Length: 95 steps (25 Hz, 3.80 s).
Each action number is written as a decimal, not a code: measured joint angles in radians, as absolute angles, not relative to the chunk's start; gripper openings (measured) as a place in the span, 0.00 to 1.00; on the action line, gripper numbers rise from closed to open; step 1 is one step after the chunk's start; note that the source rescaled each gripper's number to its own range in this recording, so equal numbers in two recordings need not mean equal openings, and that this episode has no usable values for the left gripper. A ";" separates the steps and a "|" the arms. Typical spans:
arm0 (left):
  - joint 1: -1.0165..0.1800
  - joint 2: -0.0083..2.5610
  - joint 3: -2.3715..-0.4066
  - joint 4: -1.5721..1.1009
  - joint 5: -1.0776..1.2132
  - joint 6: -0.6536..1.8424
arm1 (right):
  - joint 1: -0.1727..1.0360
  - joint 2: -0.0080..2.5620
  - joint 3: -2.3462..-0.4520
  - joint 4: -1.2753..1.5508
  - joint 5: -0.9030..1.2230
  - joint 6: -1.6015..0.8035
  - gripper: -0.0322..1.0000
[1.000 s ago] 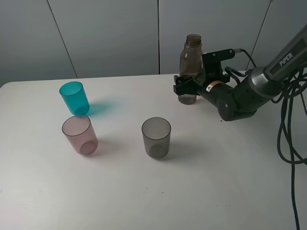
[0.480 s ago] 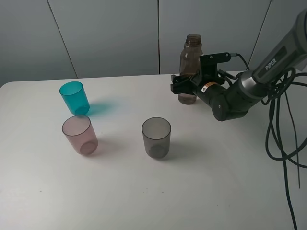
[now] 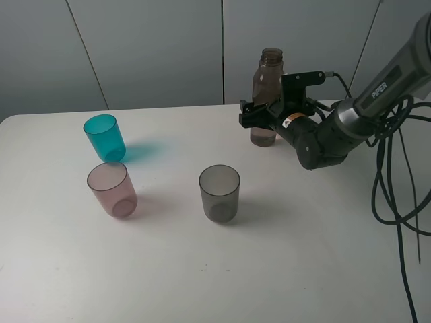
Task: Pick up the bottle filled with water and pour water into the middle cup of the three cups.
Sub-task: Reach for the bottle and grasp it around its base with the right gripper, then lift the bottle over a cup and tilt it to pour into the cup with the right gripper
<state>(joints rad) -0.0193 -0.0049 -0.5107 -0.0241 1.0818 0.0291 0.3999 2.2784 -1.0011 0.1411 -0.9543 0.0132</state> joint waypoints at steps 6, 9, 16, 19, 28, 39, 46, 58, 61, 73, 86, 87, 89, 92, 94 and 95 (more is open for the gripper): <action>-0.019 -0.005 -0.511 -0.024 1.082 0.029 | 0.400 2.278 -1.001 0.120 -0.975 0.011 1.00; -0.019 -0.005 -0.511 -0.024 1.082 0.029 | 0.400 2.278 -1.001 0.120 -0.986 0.000 1.00; -0.019 -0.005 -0.511 -0.024 1.082 0.029 | 0.400 2.278 -1.001 0.120 -0.988 -0.011 1.00; -0.019 -0.005 -0.511 -0.024 1.082 0.029 | 0.400 2.278 -1.001 0.120 -0.988 -0.011 0.96; -0.019 -0.005 -0.511 -0.024 1.082 0.029 | 0.400 2.278 -1.001 0.116 -0.986 -0.018 0.04; -0.019 -0.005 -0.511 -0.024 1.082 0.029 | 0.398 2.265 -1.001 0.063 -0.949 -0.015 0.04; -0.019 -0.005 -0.511 -0.024 1.082 0.029 | 0.402 2.169 -1.001 -0.098 -0.802 0.066 0.04; -0.019 -0.005 -0.511 -0.024 1.082 0.029 | 0.530 2.075 -1.027 -0.147 -0.699 0.064 0.04; -0.019 -0.005 -0.511 -0.024 1.082 0.029 | 0.570 2.075 -1.061 -0.154 -0.670 0.047 0.04; -0.019 -0.005 -0.511 -0.024 1.082 0.029 | 0.665 2.109 -1.158 -0.196 -0.666 -0.168 0.04; -0.019 -0.005 -0.511 -0.024 1.082 0.029 | 0.755 2.109 -1.159 -0.096 -0.664 -0.499 0.04; -0.019 -0.005 -0.511 -0.024 1.082 0.029 | 0.758 2.109 -1.160 -0.082 -0.664 -0.509 0.04; -0.019 -0.005 -0.511 -0.024 1.082 0.029 | 0.767 2.118 -1.177 -0.064 -0.656 -0.521 0.04; -0.019 -0.005 -0.511 -0.024 1.082 0.029 | 0.766 2.150 -1.225 -0.060 -0.634 -0.529 0.04; -0.019 -0.005 -0.511 -0.024 1.082 0.029 | 0.766 2.172 -1.252 -0.060 -0.618 -0.531 0.04; -0.019 -0.005 -0.511 -0.024 1.082 0.029 | 0.766 2.178 -1.261 -0.060 -0.614 -0.533 0.04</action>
<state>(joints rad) -0.0193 -0.0049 -0.5107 -0.0241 1.0818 0.0291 0.7661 2.1776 -1.2610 -0.0597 -0.6138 -0.5332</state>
